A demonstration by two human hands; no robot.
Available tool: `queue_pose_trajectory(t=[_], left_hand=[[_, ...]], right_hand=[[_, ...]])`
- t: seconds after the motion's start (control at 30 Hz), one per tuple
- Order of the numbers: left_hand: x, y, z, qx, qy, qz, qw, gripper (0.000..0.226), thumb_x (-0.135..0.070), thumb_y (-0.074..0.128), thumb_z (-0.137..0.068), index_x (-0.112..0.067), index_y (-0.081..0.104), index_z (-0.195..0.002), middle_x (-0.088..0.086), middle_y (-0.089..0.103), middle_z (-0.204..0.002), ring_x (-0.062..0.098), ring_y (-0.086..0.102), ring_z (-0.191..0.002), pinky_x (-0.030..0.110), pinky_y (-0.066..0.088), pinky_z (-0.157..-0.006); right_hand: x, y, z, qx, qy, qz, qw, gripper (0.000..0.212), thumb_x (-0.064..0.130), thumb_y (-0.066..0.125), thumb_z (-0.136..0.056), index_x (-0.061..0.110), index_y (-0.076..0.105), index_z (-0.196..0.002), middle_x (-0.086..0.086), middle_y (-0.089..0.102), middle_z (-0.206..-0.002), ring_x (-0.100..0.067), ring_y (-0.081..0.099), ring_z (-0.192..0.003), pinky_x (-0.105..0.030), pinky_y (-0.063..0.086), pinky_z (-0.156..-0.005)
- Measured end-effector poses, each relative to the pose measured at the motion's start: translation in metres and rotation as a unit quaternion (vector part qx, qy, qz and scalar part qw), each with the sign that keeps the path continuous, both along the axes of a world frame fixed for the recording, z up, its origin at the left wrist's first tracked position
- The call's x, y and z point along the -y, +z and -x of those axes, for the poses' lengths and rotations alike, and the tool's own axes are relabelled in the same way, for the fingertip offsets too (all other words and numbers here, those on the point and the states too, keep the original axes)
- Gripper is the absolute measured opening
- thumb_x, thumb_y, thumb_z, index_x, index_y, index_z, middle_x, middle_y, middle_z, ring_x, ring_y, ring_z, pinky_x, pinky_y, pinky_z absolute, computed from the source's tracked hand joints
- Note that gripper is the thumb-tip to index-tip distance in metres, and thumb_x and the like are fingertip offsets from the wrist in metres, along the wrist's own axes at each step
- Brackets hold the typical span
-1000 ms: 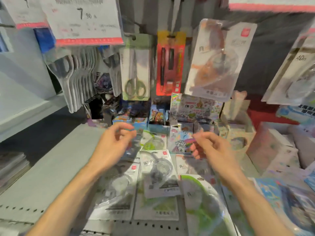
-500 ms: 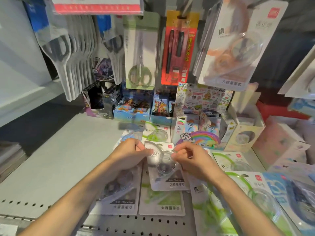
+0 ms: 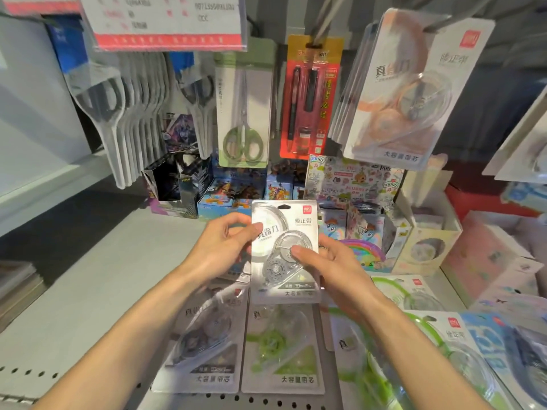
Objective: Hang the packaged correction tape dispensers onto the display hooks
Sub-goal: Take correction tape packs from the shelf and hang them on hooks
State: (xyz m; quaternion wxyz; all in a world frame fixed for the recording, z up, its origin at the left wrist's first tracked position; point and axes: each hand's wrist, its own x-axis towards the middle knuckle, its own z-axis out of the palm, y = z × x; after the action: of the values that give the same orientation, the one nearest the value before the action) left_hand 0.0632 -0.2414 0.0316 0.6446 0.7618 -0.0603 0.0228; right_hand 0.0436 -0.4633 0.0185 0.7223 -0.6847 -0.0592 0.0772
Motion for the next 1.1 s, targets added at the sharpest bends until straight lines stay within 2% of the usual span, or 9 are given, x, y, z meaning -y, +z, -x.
queue_pose_trajectory(t=[0.1, 0.2, 0.33, 0.43, 0.57, 0.7, 0.83, 1.03, 1.1], left_hand=[[0.004, -0.011, -0.008, 0.024, 0.021, -0.063, 0.998, 0.015, -0.035, 0.065, -0.098, -0.023, 0.071, -0.105, -0.006, 0.075, -0.079, 0.011, 0.067, -0.069, 0.027, 0.048, -0.067], [0.008, -0.029, -0.016, 0.063, 0.046, -0.268, 0.960, 0.035, -0.049, 0.063, -0.096, -0.021, 0.066, -0.118, -0.008, 0.068, -0.103, 0.013, 0.066, -0.092, 0.032, 0.051, -0.081], [0.021, -0.042, -0.029, 0.045, 0.023, -0.461, 0.886, 0.074, -0.072, 0.063, -0.082, -0.021, 0.056, -0.136, 0.002, 0.054, -0.120, 0.021, 0.050, -0.120, 0.038, 0.046, -0.094], [0.031, -0.044, -0.038, 0.053, 0.038, -0.508, 0.859, 0.080, -0.075, 0.062, -0.079, -0.020, 0.056, -0.137, 0.007, 0.055, -0.131, 0.023, 0.048, -0.125, 0.038, 0.045, -0.097], [0.031, -0.043, -0.039, 0.076, 0.059, -0.497, 0.862, 0.067, -0.068, 0.066, -0.082, -0.016, 0.067, -0.122, 0.008, 0.062, -0.118, 0.025, 0.054, -0.113, 0.036, 0.046, -0.086], [0.015, -0.036, -0.030, 0.088, 0.086, -0.470, 0.874, 0.048, -0.065, 0.067, -0.081, -0.018, 0.070, -0.094, 0.003, 0.061, -0.096, 0.024, 0.056, -0.099, 0.034, 0.043, -0.075], [-0.007, -0.017, -0.014, 0.107, 0.112, -0.430, 0.890, 0.056, -0.064, 0.069, -0.081, -0.016, 0.074, -0.108, 0.004, 0.064, -0.101, 0.023, 0.057, -0.096, 0.036, 0.046, -0.078], [-0.012, 0.015, 0.028, 0.160, 0.119, -0.357, 0.913, 0.061, -0.068, 0.071, -0.077, -0.024, 0.070, -0.119, -0.019, 0.052, -0.096, 0.002, 0.055, -0.087, 0.017, 0.036, -0.068], [-0.004, 0.023, 0.043, 0.181, 0.107, -0.343, 0.916, 0.061, -0.066, 0.072, -0.076, -0.026, 0.069, -0.121, -0.017, 0.054, -0.100, -0.002, 0.054, -0.091, 0.011, 0.036, -0.071]], right_hand=[[0.009, -0.001, -0.002, 0.018, -0.043, 0.019, 0.999, 0.025, 0.015, 0.075, -0.094, 0.021, 0.070, -0.118, 0.001, 0.082, -0.111, -0.014, 0.078, -0.099, -0.027, 0.059, -0.081], [0.029, -0.003, 0.001, 0.031, -0.074, 0.043, 0.996, 0.026, 0.024, 0.074, -0.094, 0.025, 0.070, -0.120, 0.009, 0.082, -0.108, -0.009, 0.078, -0.099, -0.033, 0.057, -0.088], [0.047, -0.010, 0.005, 0.032, -0.080, 0.036, 0.996, 0.021, 0.019, 0.070, -0.097, 0.018, 0.070, -0.118, 0.017, 0.079, -0.078, 0.006, 0.069, -0.062, -0.012, 0.050, -0.061], [0.051, -0.013, 0.007, 0.026, -0.086, 0.033, 0.995, 0.016, 0.011, 0.068, -0.098, 0.015, 0.070, -0.113, 0.013, 0.082, -0.086, 0.004, 0.074, -0.071, -0.006, 0.050, -0.058], [0.052, -0.013, 0.009, 0.025, -0.088, 0.032, 0.995, 0.016, 0.010, 0.069, -0.097, 0.023, 0.071, -0.107, 0.015, 0.082, -0.092, -0.002, 0.076, -0.084, -0.006, 0.051, -0.062], [0.053, -0.014, 0.008, 0.016, -0.099, 0.017, 0.995, 0.022, 0.012, 0.071, -0.096, 0.022, 0.070, -0.116, 0.009, 0.082, -0.103, -0.002, 0.077, -0.090, -0.009, 0.053, -0.068], [0.050, -0.013, 0.008, 0.018, -0.102, 0.026, 0.994, 0.022, 0.020, 0.074, -0.094, 0.027, 0.070, -0.115, 0.012, 0.082, -0.105, -0.001, 0.076, -0.091, -0.019, 0.052, -0.078], [0.036, -0.007, 0.008, 0.008, -0.079, -0.011, 0.997, 0.024, 0.026, 0.072, -0.095, 0.022, 0.069, -0.120, 0.022, 0.074, -0.069, 0.009, 0.065, -0.055, -0.006, 0.044, -0.051], [0.025, 0.003, 0.012, 0.009, -0.058, -0.022, 0.998, 0.027, 0.028, 0.072, -0.096, 0.020, 0.069, -0.122, 0.020, 0.077, -0.076, 0.007, 0.070, -0.069, -0.014, 0.055, -0.064]])
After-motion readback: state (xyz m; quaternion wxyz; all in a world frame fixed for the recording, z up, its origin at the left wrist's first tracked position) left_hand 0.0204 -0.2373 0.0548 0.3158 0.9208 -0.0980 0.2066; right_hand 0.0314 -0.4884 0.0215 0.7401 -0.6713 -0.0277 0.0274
